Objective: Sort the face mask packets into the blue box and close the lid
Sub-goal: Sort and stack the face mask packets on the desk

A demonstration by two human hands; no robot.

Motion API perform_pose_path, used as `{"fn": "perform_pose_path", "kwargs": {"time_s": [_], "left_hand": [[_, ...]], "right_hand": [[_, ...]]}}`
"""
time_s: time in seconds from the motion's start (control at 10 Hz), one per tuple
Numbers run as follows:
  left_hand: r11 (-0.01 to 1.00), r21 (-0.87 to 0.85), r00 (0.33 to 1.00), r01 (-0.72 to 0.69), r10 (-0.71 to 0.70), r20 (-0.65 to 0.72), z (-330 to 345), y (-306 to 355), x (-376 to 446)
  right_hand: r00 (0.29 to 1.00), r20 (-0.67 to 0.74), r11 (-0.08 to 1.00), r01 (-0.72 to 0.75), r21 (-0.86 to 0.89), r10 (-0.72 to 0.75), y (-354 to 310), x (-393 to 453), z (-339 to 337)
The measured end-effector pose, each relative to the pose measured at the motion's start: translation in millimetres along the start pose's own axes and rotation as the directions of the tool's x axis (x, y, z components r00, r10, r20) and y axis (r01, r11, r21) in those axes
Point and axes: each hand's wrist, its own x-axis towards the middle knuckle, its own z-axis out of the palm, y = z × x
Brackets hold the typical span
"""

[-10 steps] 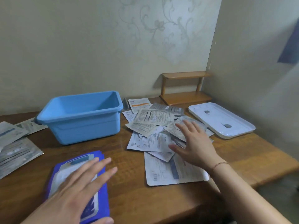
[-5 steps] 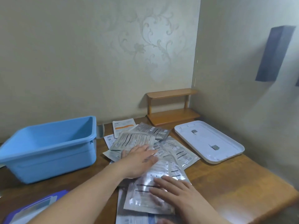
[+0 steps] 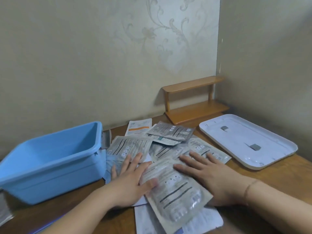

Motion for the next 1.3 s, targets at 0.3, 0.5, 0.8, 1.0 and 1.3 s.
{"fn": "perform_pose_path", "kwargs": {"time_s": [0.3, 0.5, 0.8, 1.0, 1.3], "left_hand": [[0.941, 0.186, 0.959, -0.283, 0.277, 0.058, 3.0, 24.4, -24.4], [0.993, 0.101, 0.997, -0.063, 0.068, -0.044, -5.1, -2.6, 25.0], [0.998, -0.036, 0.944, 0.042, -0.052, -0.327, 4.5, 16.7, 48.1], [0.874, 0.17, 0.867, -0.455, 0.479, -0.139, 4.8, 39.7, -47.8], [0.748, 0.216, 0.778, -0.628, 0.599, 0.189, 51.2, 33.0, -142.7]], "right_hand": [[0.978, -0.134, 0.987, -0.155, 0.036, 0.158, 26.2, 82.5, -9.6], [0.891, -0.304, 0.934, -0.275, 0.227, 0.336, 3.4, 43.8, 7.0], [0.975, -0.21, 0.997, -0.076, -0.034, 0.067, -45.9, -65.9, 29.7], [0.841, -0.506, 0.954, 0.038, -0.297, -0.191, -68.9, -104.8, 80.9], [0.435, -0.893, 0.979, 0.204, -0.021, -0.11, -120.0, -113.7, 81.7]]}}
